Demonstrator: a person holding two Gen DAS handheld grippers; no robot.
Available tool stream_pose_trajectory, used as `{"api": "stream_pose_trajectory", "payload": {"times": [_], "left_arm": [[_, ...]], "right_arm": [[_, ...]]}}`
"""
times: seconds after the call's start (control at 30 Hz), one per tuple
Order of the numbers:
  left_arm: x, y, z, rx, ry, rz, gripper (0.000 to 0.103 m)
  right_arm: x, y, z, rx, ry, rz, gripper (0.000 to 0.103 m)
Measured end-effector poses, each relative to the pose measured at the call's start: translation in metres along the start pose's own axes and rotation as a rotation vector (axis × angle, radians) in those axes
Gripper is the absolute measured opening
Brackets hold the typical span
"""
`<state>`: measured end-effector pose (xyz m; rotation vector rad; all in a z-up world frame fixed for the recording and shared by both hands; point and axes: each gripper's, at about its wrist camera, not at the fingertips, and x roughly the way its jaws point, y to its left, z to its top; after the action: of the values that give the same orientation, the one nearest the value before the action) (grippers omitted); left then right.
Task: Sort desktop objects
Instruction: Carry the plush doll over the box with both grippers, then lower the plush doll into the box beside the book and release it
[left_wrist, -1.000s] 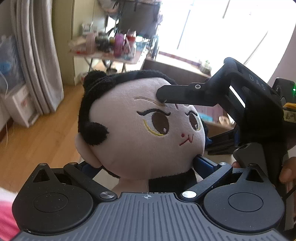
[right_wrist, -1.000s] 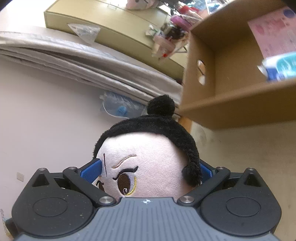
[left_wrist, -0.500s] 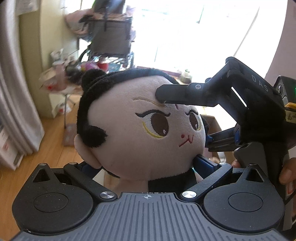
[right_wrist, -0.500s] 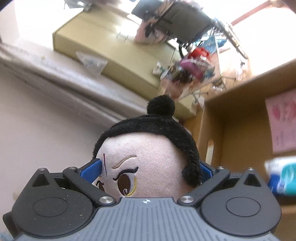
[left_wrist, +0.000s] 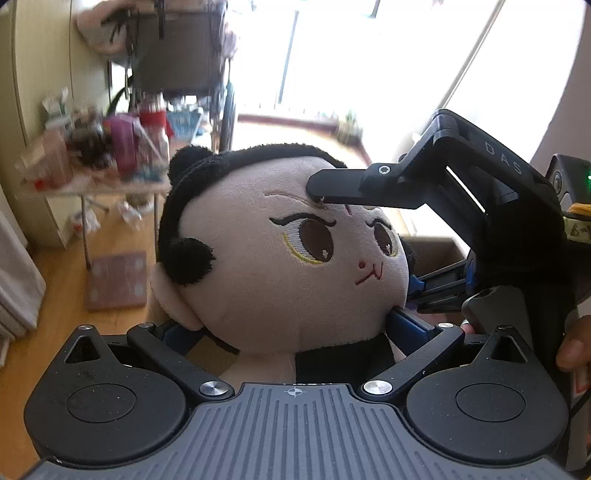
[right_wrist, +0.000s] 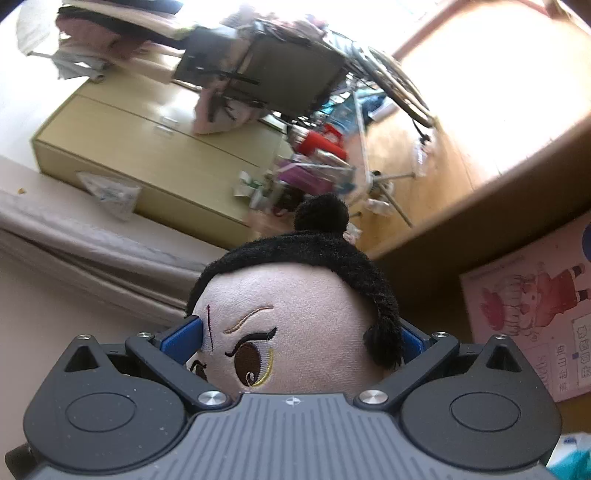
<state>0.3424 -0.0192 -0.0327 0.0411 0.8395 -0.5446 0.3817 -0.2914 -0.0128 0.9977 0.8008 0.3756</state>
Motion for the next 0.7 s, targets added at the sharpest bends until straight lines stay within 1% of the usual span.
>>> {"api": "stream_pose_trajectory", "payload": {"times": [0.13, 0.23, 0.43, 0.47, 0.6, 0.7], "left_arm": [[0.024, 0.014, -0.004, 0.0, 0.064, 0.01, 0.103], [0.031, 0.018, -0.014, -0.003, 0.112, 0.016, 0.103], [0.047, 0.03, -0.02, -0.021, 0.211, 0.03, 0.103], [0.049, 0.031, -0.021, -0.016, 0.22, 0.037, 0.103], [0.049, 0.019, -0.025, 0.073, 0.231, 0.09, 0.103], [0.044, 0.017, -0.026, 0.088, 0.211, 0.113, 0.103]], "right_arm": [[0.021, -0.025, -0.006, 0.053, 0.034, -0.012, 0.103], [0.034, -0.039, -0.013, 0.08, 0.067, -0.032, 0.103], [0.05, -0.06, -0.026, 0.128, 0.125, -0.089, 0.103], [0.05, -0.062, -0.029, 0.135, 0.129, -0.097, 0.103], [0.051, -0.073, -0.035, 0.179, 0.141, -0.143, 0.103], [0.049, -0.078, -0.038, 0.218, 0.146, -0.101, 0.103]]}}
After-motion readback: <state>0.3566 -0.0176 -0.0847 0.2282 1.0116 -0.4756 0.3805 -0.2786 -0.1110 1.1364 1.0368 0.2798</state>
